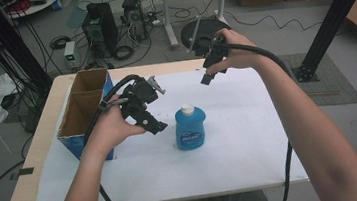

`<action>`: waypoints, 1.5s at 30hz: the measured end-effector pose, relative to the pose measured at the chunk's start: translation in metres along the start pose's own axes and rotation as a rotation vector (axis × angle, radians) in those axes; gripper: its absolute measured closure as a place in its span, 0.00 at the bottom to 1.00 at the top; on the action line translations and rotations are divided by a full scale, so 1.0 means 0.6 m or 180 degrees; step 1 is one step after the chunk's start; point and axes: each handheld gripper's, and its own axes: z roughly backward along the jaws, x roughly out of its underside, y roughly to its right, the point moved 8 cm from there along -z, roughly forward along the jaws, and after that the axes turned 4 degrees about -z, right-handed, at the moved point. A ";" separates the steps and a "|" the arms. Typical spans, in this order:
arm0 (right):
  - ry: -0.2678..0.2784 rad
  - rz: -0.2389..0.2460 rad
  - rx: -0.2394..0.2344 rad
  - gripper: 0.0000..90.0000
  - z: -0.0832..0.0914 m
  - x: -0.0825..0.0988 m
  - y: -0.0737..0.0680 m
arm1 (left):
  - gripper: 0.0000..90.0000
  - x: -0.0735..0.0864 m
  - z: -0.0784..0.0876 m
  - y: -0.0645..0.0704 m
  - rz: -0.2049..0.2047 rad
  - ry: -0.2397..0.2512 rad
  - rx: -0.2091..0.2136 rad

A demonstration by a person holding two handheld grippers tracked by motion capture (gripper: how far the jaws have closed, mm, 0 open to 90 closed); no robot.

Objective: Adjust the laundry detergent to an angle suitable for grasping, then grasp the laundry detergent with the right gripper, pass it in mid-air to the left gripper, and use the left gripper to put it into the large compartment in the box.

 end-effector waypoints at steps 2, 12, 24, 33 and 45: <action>-0.0008 0.0006 0.0007 0.35 0.000 0.000 0.000 | 0.00 0.000 0.000 0.000 0.0000 -0.0002 0.0000; -0.0016 -0.0002 0.0005 0.35 0.002 0.002 0.000 | 0.00 -0.003 0.000 0.001 -0.0013 0.0010 -0.0009; -0.0024 -0.0004 0.0009 0.35 0.002 0.004 0.001 | 0.00 -0.004 -0.002 0.002 -0.0017 0.0021 -0.0007; -0.0021 0.0005 0.0007 0.35 0.001 0.001 -0.001 | 0.00 -0.002 -0.001 0.003 -0.0023 0.0007 -0.0005; -0.0015 0.0010 0.0011 0.35 0.004 0.005 -0.001 | 0.00 -0.002 0.000 0.004 -0.0023 0.0002 0.0001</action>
